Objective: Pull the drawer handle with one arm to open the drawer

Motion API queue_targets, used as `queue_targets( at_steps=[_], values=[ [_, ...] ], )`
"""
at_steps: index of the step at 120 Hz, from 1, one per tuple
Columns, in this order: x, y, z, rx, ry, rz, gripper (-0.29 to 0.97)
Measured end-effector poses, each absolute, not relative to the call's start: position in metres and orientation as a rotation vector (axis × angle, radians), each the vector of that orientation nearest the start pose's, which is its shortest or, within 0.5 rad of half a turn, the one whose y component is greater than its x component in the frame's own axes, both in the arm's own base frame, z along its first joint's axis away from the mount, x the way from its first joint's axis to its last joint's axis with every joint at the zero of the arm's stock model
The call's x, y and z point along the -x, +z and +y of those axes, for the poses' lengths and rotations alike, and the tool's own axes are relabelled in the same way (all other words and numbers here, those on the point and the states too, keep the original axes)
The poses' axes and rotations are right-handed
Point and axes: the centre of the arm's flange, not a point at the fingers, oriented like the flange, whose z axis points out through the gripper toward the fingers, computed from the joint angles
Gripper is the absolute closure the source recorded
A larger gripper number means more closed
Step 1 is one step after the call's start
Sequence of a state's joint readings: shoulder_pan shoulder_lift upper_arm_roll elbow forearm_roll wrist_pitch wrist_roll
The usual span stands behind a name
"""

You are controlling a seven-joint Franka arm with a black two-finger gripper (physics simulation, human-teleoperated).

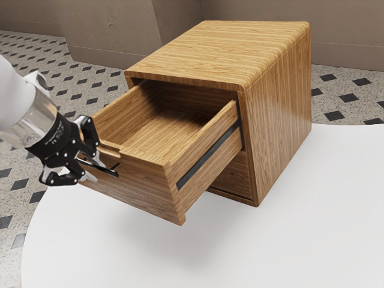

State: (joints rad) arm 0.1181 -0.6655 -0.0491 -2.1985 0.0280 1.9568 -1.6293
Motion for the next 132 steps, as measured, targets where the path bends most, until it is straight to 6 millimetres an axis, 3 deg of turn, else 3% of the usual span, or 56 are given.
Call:
queue_targets(
  at_steps=[25,41,56,63,67,77,83,92,103,121,132],
  values=[
    [-0.372,0.676,0.021,-1.886,0.532,2.123,0.59],
    [-0.366,0.702,0.016,-1.889,0.616,2.089,0.59],
    [-0.360,0.736,0.011,-1.885,0.684,2.063,0.59],
    [-0.368,0.770,0.011,-1.873,0.694,2.053,0.57],
    [-0.377,0.789,0.013,-1.869,0.681,2.060,0.51],
    [-0.391,0.814,0.026,-1.870,0.577,2.118,0.35],
    [-0.387,0.829,0.040,-1.862,0.504,2.172,0.27],
    [-0.380,0.823,0.050,-1.888,0.356,2.232,0.19],
    [-0.378,0.802,0.044,-1.949,0.216,2.259,0.13],
    [-0.385,0.770,0.034,-2.024,0.094,2.278,0.06],
    [-0.387,0.763,0.032,-2.039,0.071,2.280,0.04]
  ],
)
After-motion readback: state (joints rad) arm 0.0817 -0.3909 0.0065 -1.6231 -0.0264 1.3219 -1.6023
